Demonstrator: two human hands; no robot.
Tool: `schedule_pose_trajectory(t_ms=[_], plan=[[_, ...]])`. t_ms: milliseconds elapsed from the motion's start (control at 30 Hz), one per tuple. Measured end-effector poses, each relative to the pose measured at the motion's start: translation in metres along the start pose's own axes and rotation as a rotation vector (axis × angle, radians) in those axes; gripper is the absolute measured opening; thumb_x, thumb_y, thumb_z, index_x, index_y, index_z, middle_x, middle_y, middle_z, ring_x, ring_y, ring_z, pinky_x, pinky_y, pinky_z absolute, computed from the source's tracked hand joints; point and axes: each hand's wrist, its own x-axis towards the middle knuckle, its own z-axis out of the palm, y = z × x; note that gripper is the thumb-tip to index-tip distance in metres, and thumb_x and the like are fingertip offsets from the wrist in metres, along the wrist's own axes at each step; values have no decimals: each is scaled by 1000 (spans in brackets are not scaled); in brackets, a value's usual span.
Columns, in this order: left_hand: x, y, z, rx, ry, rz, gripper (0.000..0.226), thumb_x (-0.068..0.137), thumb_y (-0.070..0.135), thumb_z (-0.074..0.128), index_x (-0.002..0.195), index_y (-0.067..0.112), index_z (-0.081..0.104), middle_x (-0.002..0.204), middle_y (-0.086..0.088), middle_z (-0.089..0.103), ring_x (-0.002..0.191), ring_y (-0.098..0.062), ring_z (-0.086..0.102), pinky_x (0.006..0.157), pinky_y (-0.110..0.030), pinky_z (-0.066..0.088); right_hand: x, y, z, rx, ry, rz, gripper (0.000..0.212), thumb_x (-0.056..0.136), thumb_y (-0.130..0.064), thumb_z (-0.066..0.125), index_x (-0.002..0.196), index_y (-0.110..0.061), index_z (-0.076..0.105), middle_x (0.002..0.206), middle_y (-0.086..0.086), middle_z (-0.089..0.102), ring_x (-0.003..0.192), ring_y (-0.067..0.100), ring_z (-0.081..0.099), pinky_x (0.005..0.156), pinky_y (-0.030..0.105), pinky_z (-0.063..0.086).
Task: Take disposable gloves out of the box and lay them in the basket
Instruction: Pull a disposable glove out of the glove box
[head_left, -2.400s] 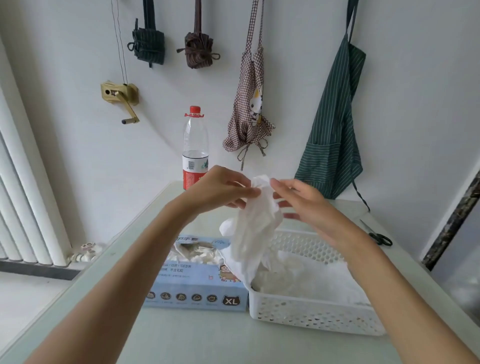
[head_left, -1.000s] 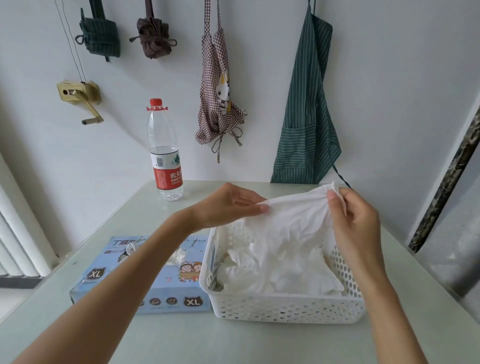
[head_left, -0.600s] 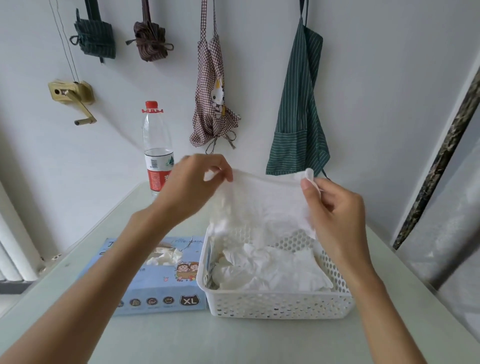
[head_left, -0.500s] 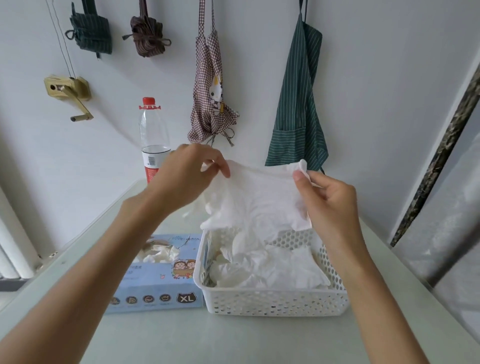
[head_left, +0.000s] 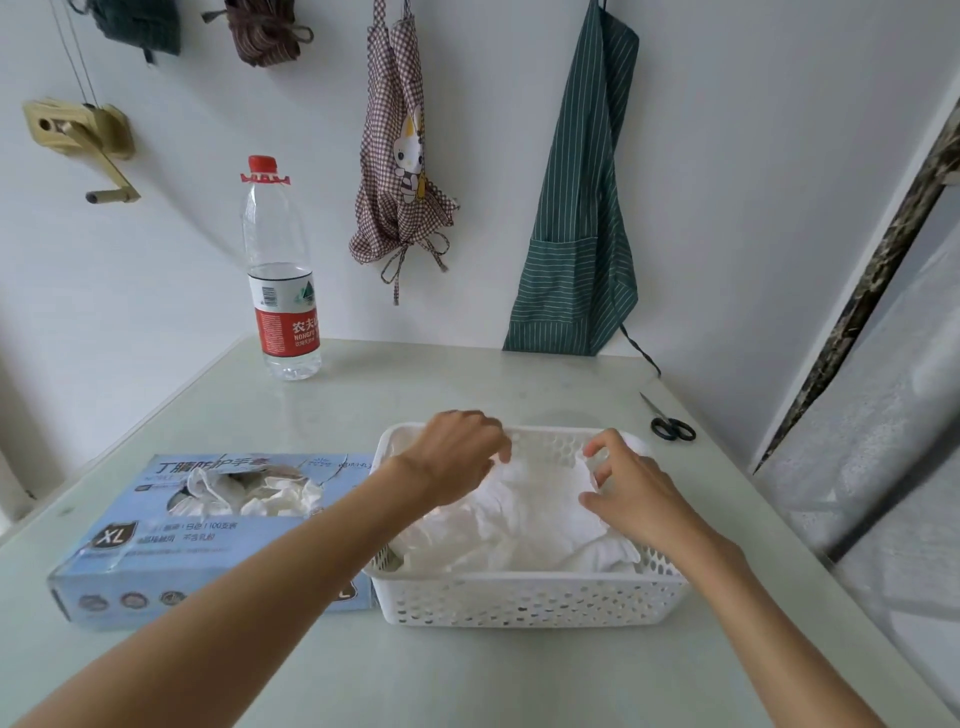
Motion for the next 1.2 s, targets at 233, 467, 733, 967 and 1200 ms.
schedule_pose_trajectory(t_ms=[233,467,733,967,1200], plan=[[-23,4,-9,-79,-386,-1,54,98,50,34,147,29,29,154,3,28,141,-18,27,112,-38,28,-6,1,4,-314,-61,-87,44,92,5,45,124,-22,57,135,-1,49,113,19,54,80,25,43],[-37,-4,15,136,-781,-61,87,89,72,20,150,21,-15,158,5,-18,146,-13,-13,119,-41,-4,-10,3,7,-534,-191,-38,36,89,2,47,124,-7,51,125,7,45,102,25,53,78,31,42],[-19,2,-29,-41,-818,-133,91,86,74,23,151,22,-12,158,5,-17,146,-17,-11,117,-48,-4,2,-2,-25,-348,-27,-111,46,84,4,59,120,-26,57,115,-3,43,84,10,49,57,18,33],[-28,15,14,115,-862,-143,91,93,64,29,146,11,-23,156,-3,-24,146,-16,-14,120,-42,2,12,-12,0,-413,-567,32,81,82,-23,73,149,-21,27,144,3,40,99,18,61,89,28,52],[-33,12,22,-10,-871,-248,90,94,60,37,148,14,-20,158,-1,-20,147,-21,4,118,-43,15,14,2,5,-385,-536,25,82,81,-25,74,149,-18,27,147,2,36,130,20,42,103,29,40]])
